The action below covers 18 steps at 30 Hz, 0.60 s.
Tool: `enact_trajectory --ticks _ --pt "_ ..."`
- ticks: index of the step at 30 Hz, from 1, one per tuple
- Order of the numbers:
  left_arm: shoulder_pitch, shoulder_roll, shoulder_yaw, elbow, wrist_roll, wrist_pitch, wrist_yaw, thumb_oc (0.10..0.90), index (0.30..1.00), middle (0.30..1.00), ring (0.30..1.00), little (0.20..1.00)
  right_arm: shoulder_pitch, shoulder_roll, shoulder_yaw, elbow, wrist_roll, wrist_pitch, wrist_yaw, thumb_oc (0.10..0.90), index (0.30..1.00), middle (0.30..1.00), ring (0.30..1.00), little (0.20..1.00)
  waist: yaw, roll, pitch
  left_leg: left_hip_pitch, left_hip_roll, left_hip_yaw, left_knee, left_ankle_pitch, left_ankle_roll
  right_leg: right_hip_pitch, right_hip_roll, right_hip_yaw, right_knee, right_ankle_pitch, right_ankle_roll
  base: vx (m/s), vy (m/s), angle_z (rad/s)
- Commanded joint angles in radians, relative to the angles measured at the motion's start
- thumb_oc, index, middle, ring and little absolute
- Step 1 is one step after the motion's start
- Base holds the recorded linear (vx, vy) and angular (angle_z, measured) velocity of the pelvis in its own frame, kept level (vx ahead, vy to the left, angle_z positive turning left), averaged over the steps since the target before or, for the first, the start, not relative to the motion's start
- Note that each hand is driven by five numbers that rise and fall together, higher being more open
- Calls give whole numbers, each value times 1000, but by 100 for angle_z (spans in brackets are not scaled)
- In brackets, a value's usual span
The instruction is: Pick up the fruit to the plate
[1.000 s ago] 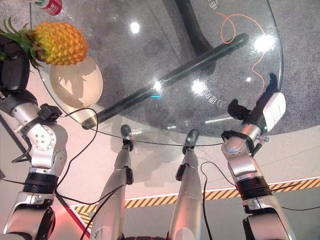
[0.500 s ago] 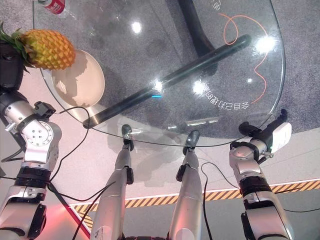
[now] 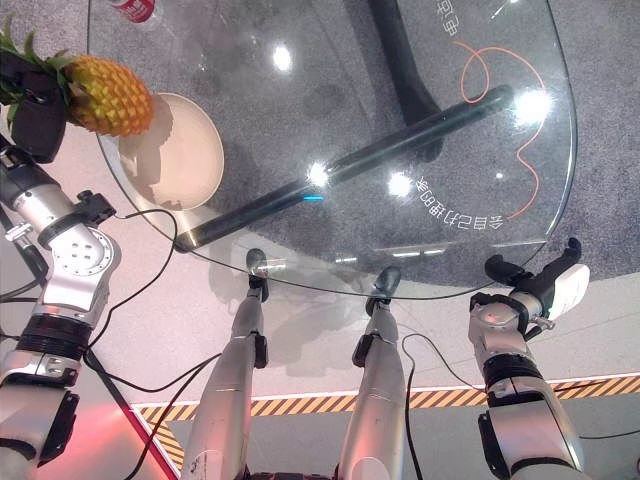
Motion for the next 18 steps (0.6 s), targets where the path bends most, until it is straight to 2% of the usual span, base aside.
enact_trajectory --ticks 1,9,18 --pt "-128 78 39 -3 77 -67 71 100 300 300 300 200 17 -84 -23 184 56 54 6 800 900 900 900 900 13 17 -19 16 86 -17 95 -103 -73 -12 -4 5 -14 79 27 0 0 0" --pt "-134 77 8 50 87 -38 74 100 300 300 300 200 6 -87 -18 185 50 57 10 800 900 900 900 900 8 17 -19 16 86 -16 97 -106 -73 -19 0 9 -9 78 27 0 0 0" --pt "-160 66 -39 140 109 -45 52 100 300 300 300 200 -31 -83 4 174 36 69 8 800 900 900 900 900 1 10 -19 11 88 -15 96 -104 -74 -29 8 13 -6 81 27 0 0 0"
